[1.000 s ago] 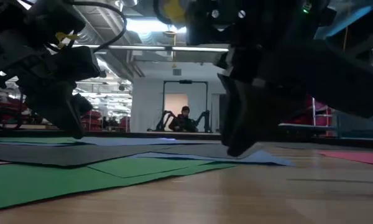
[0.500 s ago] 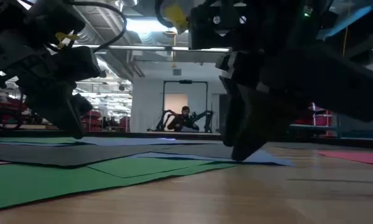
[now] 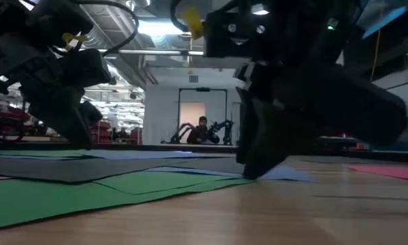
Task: Organize paper
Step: Stack the black paper on top of the other black paper on the table
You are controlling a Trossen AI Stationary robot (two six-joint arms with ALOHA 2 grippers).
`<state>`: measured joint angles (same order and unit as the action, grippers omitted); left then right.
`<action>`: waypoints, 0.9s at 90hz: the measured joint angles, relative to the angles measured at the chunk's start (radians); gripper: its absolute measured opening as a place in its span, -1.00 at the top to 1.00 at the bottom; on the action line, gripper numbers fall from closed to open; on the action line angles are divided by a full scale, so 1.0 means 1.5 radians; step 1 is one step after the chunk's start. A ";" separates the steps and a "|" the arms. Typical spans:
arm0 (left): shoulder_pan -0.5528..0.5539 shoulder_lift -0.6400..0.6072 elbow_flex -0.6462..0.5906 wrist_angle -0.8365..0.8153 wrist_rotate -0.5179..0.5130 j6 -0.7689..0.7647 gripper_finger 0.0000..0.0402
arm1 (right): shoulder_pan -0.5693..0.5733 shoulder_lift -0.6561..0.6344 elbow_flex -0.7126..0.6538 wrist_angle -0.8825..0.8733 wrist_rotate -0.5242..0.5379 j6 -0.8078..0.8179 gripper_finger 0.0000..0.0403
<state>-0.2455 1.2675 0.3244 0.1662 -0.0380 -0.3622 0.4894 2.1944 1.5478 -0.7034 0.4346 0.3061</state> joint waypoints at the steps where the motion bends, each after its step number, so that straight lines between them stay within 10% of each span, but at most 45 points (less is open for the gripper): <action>1: -0.001 0.000 0.000 0.002 0.000 0.000 1.00 | -0.001 0.000 0.000 0.002 0.000 0.000 0.31; 81: -0.045 0.027 0.048 0.035 -0.001 0.020 1.00 | -0.022 0.003 0.054 -0.041 0.018 -0.065 0.31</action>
<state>-0.3126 1.3083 0.3965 0.2184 -0.0397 -0.3326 0.4568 2.1986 1.6286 -0.7641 0.4609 0.2092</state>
